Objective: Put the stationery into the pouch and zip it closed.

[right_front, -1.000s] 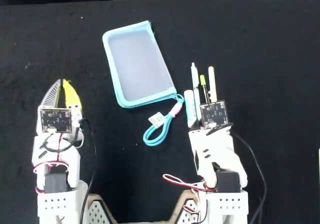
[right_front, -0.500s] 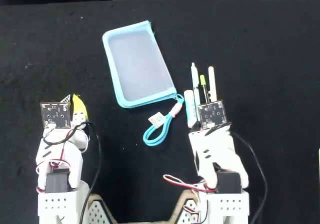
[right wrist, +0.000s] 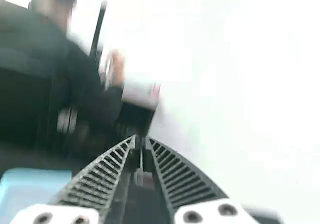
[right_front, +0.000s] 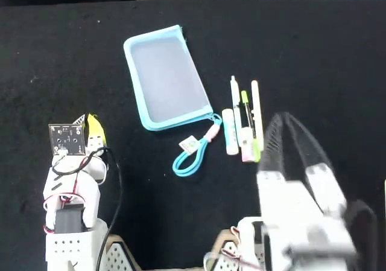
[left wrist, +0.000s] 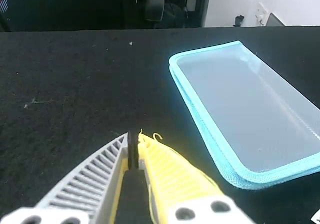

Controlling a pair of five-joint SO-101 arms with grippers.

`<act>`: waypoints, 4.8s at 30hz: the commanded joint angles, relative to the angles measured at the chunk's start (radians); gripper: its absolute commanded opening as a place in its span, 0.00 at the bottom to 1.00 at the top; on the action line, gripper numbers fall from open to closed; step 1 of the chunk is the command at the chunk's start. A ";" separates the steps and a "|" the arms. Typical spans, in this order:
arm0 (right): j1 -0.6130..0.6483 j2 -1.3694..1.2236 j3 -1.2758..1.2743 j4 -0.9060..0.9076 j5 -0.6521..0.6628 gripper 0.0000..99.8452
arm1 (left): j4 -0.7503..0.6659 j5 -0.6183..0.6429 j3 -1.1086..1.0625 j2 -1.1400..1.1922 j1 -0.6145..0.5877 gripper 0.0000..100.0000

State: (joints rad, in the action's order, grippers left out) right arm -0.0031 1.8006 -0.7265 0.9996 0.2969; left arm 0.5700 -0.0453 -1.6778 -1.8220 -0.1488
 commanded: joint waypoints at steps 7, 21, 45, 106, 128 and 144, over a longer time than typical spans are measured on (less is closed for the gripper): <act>-0.002 -0.031 0.130 -0.153 -0.052 0.02 | 0.003 0.005 -0.021 -0.002 0.007 0.05; 0.035 -0.536 0.105 0.006 -0.054 0.02 | 0.003 0.006 -0.021 -0.002 0.007 0.05; 0.371 -1.194 -0.363 -0.400 -0.377 0.03 | 0.005 0.003 -0.021 -0.002 0.007 0.05; 0.377 -1.426 -0.084 0.276 0.175 0.24 | 0.023 0.002 -0.021 -0.002 0.007 0.05; 0.456 -1.435 -0.300 -0.219 0.094 0.21 | 0.023 0.002 -0.021 -0.002 0.007 0.05; 0.439 -1.435 -0.367 -0.407 0.097 0.21 | 0.023 0.002 -0.021 -0.002 0.007 0.05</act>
State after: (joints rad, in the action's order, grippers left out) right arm 0.4664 0.3199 -1.0963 0.6145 0.3859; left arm 0.5884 -0.0453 -1.6778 -1.8220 -0.1504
